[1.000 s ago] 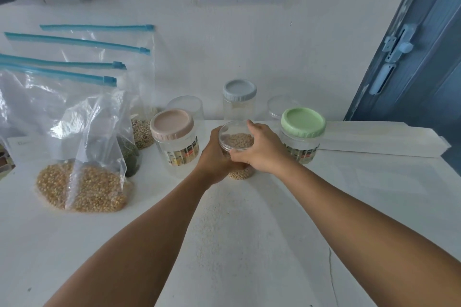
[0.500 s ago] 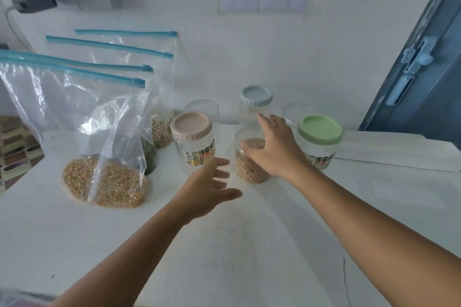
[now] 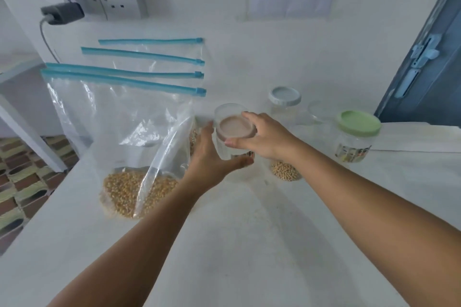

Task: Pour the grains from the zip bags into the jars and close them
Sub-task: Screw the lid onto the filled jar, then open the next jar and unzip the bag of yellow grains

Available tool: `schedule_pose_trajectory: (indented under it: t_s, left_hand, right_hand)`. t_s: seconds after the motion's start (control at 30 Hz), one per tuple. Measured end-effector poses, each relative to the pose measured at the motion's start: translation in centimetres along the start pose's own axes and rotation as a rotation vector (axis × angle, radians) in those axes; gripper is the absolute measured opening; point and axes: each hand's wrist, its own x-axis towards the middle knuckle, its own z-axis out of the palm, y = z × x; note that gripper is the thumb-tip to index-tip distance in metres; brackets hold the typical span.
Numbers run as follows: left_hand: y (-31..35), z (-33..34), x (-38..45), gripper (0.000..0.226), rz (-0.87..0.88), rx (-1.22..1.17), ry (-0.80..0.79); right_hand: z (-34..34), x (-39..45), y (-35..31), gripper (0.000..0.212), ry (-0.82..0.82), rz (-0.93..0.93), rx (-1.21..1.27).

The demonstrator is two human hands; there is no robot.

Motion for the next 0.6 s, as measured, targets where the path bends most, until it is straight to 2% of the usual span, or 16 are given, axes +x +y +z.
schedule_pose_trajectory:
  t_s: [0.07,0.13,0.27,0.37,0.43,0.53,0.6]
  left_hand:
    - [-0.5,-0.2,1.2,0.131,0.011,-0.077,-0.043]
    - [-1.0,-0.2,1.9,0.131,0.039,-0.113,-0.106]
    - [-1.3,0.3,2.2,0.107,0.095,-0.17,-0.139]
    - [-1.4,0.9,2.2,0.099,0.121,-0.162,-0.133]
    - [-1.2,1.3,2.4,0.102,0.132,-0.136,-0.129]
    - [-1.5,1.8,2.8,0.109,0.182,-0.074,-0.12]
    - [-1.3,1.7,2.4,0.107,0.185,-0.097,-0.106]
  right_hand:
    - [0.2,-0.2,0.2,0.099,0.039,0.0,0.013]
    - [-0.4,-0.7,0.5,0.098,-0.003,0.014,0.023]
    - [-2.5,-2.0,1.2,0.088,-0.138,0.045,0.078]
    - [-3.4,-2.3,1.2,0.089,-0.203,0.045,0.061]
    - [-3.1,-2.3,0.7,0.09,-0.188,0.046,0.039]
    - [-2.1,-2.0,0.5,0.098,-0.093,0.011,-0.129]
    - [-1.6,-1.7,0.8,0.101,-0.065,-0.003,-0.153]
